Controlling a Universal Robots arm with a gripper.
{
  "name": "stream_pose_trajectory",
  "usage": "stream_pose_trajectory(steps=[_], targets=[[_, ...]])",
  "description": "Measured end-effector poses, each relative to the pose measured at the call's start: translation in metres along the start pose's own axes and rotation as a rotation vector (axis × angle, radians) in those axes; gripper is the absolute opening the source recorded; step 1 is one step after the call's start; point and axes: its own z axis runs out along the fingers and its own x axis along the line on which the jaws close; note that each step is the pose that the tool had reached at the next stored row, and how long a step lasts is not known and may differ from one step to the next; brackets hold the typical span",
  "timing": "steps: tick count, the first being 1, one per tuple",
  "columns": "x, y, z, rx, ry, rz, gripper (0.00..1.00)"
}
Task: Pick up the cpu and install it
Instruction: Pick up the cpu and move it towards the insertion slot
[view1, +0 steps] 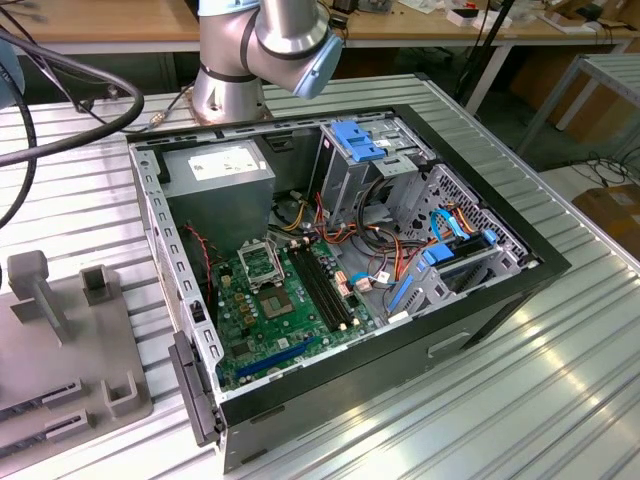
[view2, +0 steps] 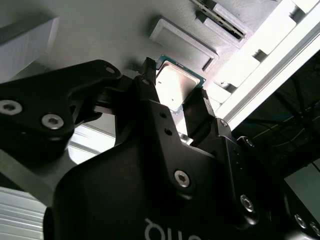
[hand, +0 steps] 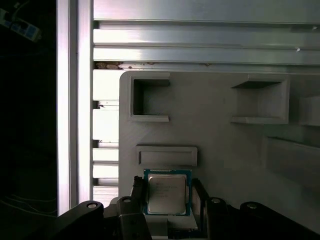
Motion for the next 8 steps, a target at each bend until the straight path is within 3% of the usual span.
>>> stream_pose_trajectory(steps=[8], targets=[[0.0001, 0.0, -0.0033, 0.0001, 0.0001, 0.0, 0.47]])
